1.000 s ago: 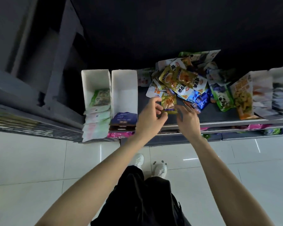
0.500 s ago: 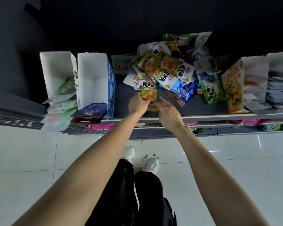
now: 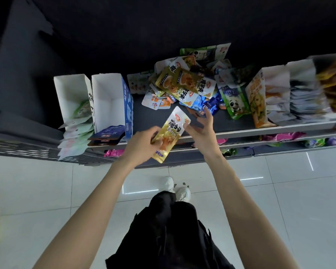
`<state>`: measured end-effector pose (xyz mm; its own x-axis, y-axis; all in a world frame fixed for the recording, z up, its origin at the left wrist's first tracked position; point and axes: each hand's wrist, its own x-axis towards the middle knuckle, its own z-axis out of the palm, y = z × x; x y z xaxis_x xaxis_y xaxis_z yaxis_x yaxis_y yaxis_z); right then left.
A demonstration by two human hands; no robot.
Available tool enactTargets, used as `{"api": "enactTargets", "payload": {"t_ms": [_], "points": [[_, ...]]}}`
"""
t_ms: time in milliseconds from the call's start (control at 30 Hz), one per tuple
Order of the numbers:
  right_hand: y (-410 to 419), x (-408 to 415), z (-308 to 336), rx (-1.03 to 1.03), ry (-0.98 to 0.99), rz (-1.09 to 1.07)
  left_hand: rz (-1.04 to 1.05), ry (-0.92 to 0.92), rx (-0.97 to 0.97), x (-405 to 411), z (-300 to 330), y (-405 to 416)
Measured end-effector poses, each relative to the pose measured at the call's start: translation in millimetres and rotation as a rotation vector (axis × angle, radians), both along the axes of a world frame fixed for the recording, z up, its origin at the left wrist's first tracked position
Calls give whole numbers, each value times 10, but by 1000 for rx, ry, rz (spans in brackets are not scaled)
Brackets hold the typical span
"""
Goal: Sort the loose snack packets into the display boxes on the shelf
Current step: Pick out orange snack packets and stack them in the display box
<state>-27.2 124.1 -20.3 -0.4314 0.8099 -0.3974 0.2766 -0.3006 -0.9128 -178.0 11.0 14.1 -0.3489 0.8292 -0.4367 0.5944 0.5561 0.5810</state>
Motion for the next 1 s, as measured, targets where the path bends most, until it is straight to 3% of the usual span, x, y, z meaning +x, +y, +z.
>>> {"api": "enactTargets", "payload": {"t_ms": [133, 333, 433, 567, 733, 800, 900, 1000], "points": [[-28, 298, 257, 138, 35, 137, -264, 257, 78, 13, 312, -57], [-174, 743, 672, 527, -295, 225, -404, 210, 251, 64, 481, 172], [-243, 961, 671, 551, -329, 59, -399, 179, 368, 242, 514, 382], [-134, 1408, 742, 503, -319, -322, -194, 45, 545, 483, 559, 758], [338, 2056, 851, 420, -120, -808, -137, -119, 525, 994, 510, 1369], [638, 2249, 837, 435, -94, -879, -153, -131, 505, 1272, 440, 1664], [1209, 2420, 839, 677, -318, -760, -212, -21, 485, 1710, 322, 2157], [1795, 2450, 911, 1026, -458, -472, -261, 175, 408, 2103, 241, 2595]]}}
